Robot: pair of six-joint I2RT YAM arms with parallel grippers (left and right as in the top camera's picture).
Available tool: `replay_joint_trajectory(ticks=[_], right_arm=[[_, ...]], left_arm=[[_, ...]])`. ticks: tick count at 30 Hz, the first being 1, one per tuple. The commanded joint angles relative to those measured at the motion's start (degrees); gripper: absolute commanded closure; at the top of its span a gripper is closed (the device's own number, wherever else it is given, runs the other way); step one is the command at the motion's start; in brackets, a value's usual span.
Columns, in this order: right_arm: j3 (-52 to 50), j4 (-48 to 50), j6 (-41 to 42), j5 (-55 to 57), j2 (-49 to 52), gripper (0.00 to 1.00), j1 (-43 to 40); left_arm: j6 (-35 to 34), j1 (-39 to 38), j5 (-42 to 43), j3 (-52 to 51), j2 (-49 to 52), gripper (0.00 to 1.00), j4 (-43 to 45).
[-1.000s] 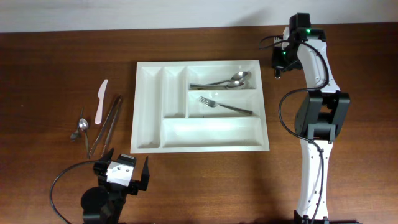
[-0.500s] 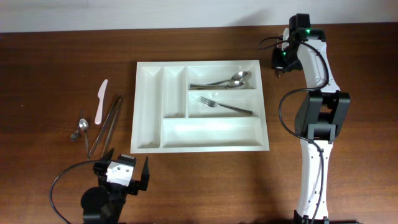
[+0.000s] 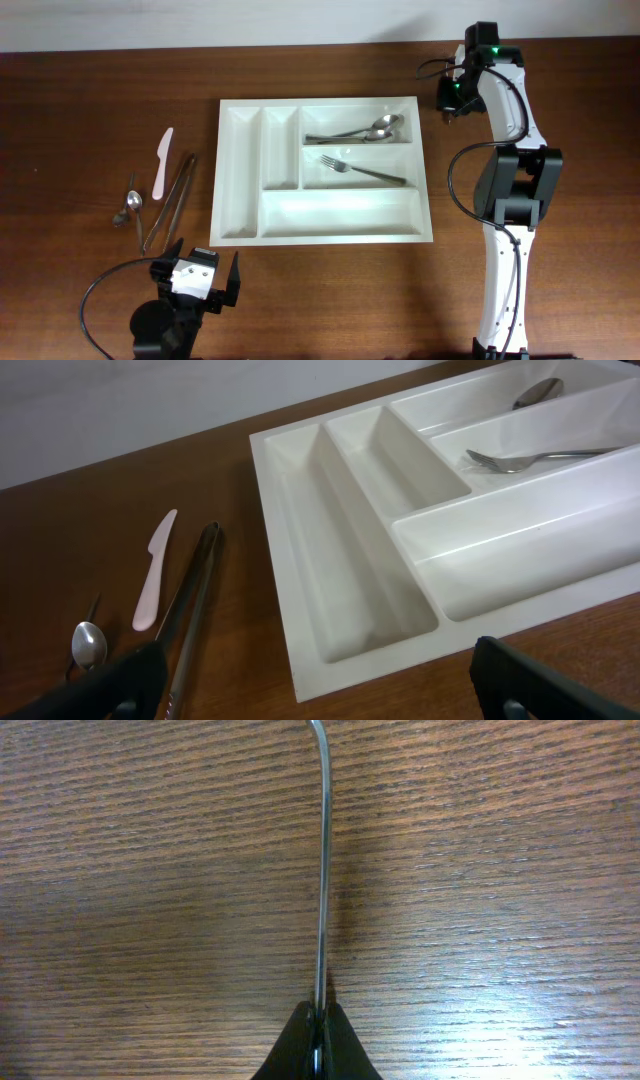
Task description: Pack container
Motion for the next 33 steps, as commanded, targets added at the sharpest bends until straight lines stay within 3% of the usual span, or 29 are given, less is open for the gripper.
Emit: replay_joint_trajectory(ticks=[1,26,33], right_arm=[[-0.9,0.1,0.0,1.5,3.6,0.96,0.2],[16.9,-7.6,-0.1,0.7,2.6,0.96,1.0],[19.3,-10.0,-6.1,-5.2,2.5,0.96,4.0]], left_arm=[[-0.8,0.1,0.6,-0.3,-0.3,0.01,0.2],[-0.8,0.1,0.6,-0.3,-0.3,0.01,0.2],[-0.8,0.1,0.6,-0.3,-0.3,0.01,0.2]])
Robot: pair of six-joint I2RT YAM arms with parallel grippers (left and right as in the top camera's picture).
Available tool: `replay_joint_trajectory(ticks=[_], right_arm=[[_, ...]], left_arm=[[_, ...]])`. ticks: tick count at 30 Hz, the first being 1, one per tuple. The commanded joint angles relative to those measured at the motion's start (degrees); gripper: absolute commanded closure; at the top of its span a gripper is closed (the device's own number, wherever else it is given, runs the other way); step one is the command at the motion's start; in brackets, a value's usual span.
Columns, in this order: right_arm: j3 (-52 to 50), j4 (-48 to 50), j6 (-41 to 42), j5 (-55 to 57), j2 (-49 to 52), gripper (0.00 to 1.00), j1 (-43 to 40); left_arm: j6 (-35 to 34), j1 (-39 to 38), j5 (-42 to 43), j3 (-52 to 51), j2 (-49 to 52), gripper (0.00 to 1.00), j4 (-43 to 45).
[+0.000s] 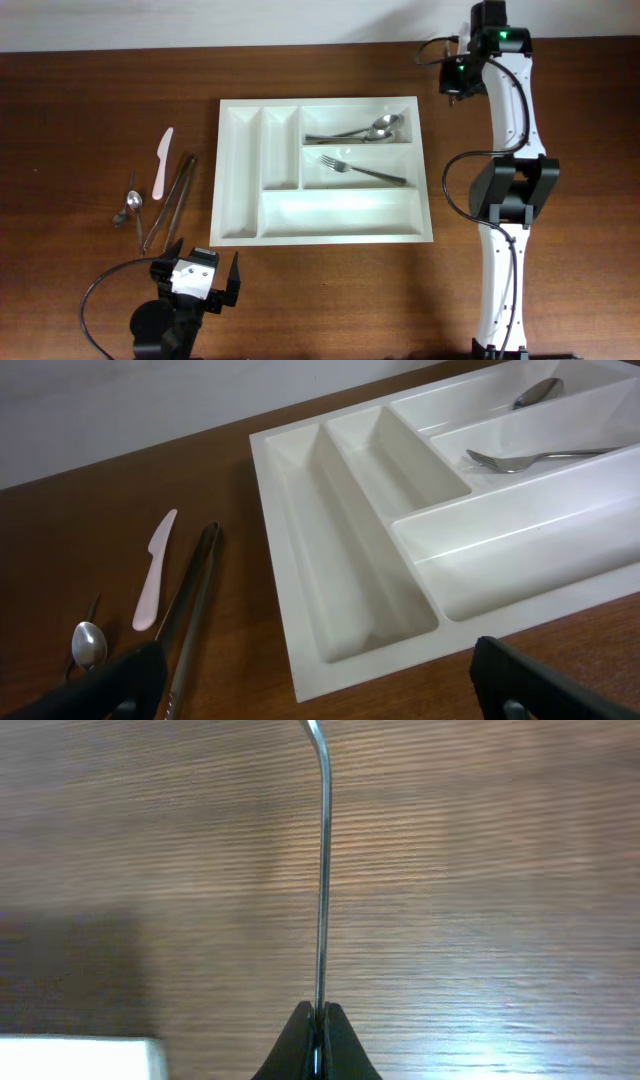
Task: Pack container
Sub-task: 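Swing the held fork over the tray's upper right compartment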
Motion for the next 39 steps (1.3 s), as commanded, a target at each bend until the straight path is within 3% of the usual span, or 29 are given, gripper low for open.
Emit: replay_joint_trajectory(ticks=[1,11,16,23,39], right_arm=[[2.4,-0.6,-5.4,-5.0,0.0,0.96,3.1],[6.7,-4.2,-14.7,-13.2,-0.3,0.96,8.6],[9.5,-12.9,-24.5,-23.9,-0.3,0.96,8.9],[9.6,-24.2,-34.0,-29.8,-0.3,0.96,7.4],[9.6,-24.1,-34.4,-29.2,-3.8,0.96,7.4]], left_arm=[[-0.8,0.1,0.6,-0.2,-0.3,0.01,0.2],[-0.8,0.1,0.6,-0.2,-0.3,0.01,0.2],[-0.8,0.1,0.6,-0.2,-0.3,0.01,0.2],[-0.8,0.1,0.6,-0.2,-0.3,0.01,0.2],[-0.8,0.1,0.6,-0.2,-0.3,0.01,0.2]])
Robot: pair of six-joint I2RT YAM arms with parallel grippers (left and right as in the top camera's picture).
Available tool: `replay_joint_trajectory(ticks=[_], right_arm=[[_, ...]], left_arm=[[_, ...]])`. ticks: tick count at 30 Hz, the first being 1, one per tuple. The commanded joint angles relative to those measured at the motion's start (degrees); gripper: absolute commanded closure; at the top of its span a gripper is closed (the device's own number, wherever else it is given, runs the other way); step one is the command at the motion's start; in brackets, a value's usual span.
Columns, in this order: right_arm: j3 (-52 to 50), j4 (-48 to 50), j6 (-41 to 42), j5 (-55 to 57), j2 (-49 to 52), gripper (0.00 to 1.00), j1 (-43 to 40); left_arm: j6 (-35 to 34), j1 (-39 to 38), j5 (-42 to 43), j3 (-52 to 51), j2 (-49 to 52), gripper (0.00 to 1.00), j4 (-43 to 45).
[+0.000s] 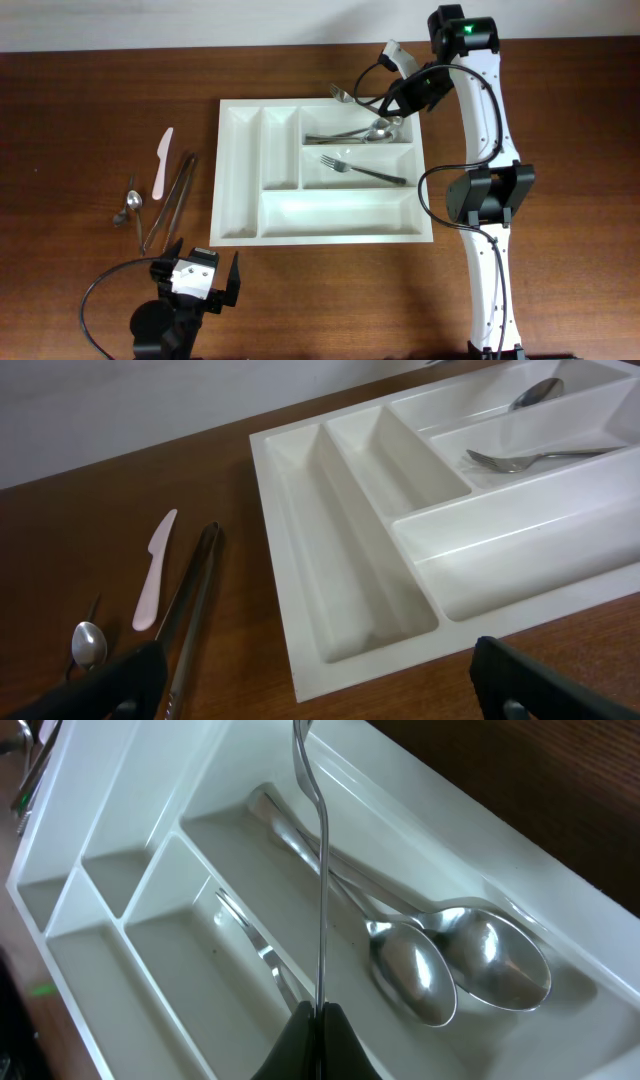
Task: Pack container
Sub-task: 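Swing the held fork over the tray's upper right compartment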
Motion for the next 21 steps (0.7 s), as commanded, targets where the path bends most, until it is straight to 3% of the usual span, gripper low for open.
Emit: replay_joint_trajectory(ticks=[1,21], right_arm=[[1.3,-0.3,-1.5,2.1,-4.7,0.96,0.2],[1.3,-0.4,1.0,5.3,-14.1,0.96,5.3]], left_arm=[[-0.8,0.1,0.6,-0.3,-0.3,0.01,0.2],[-0.8,0.1,0.6,-0.3,-0.3,0.01,0.2]])
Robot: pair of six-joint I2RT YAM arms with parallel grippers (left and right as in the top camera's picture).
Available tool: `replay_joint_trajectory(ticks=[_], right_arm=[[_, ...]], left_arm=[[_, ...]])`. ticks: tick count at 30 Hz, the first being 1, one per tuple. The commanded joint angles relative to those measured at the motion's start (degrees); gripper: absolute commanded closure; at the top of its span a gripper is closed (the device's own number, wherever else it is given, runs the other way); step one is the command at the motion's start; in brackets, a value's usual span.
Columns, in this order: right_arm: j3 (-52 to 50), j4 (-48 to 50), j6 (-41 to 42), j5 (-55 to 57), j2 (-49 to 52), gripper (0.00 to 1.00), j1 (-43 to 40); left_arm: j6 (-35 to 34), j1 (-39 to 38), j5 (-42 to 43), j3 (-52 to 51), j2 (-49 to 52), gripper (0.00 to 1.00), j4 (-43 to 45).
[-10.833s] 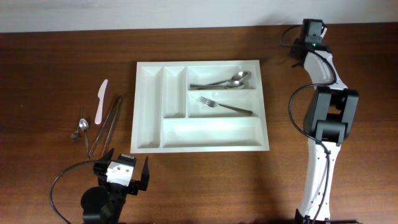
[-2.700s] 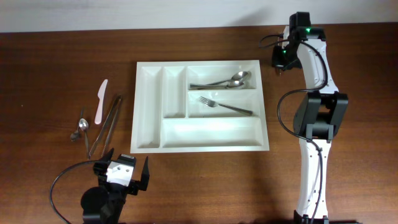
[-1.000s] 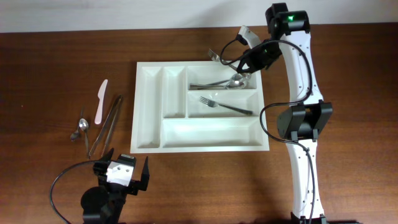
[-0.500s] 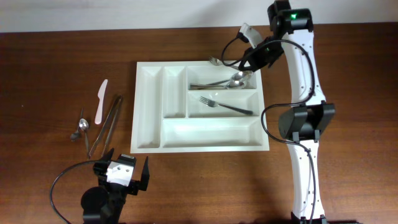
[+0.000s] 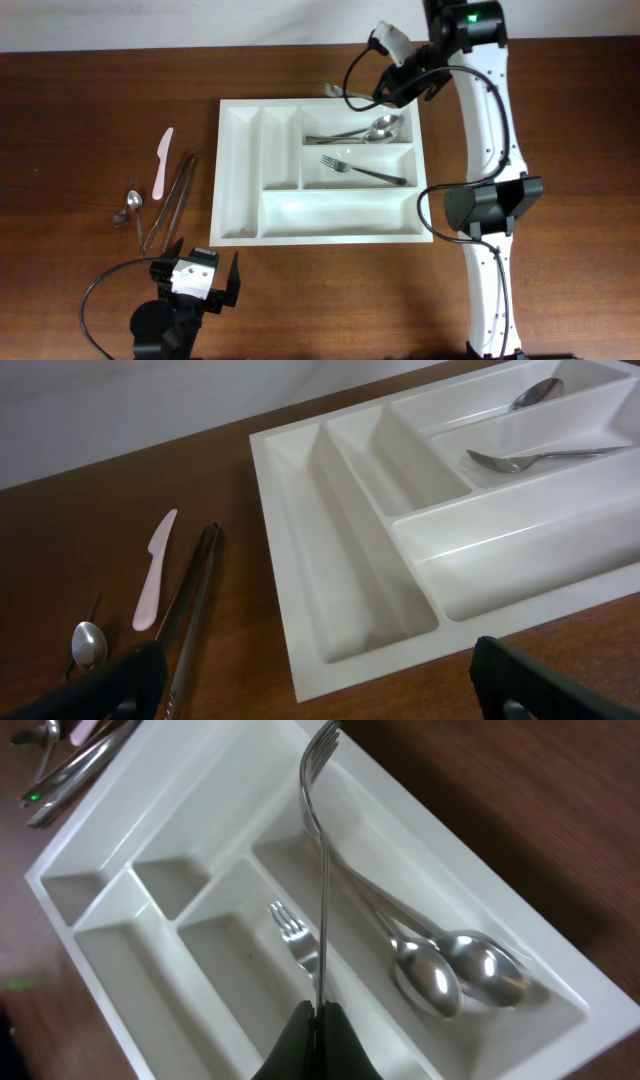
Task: Pack container
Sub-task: 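Swing the held fork over the tray's upper right compartment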
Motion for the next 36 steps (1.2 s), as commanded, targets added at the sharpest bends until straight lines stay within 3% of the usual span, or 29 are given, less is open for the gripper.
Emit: replay_joint_trajectory(ticks=[1,36], right_arm=[[1.2,-0.4,1.0,0.2,-4.6,0.96,0.7],[-5.2,-0.4,2.2,4.7,-7.9,0.96,0.4]], left_arm=[[-0.8,0.1,0.6,-0.2,-0.3,0.01,0.2],[-0.8,0.1,0.6,-0.2,-0.3,0.01,0.2]])
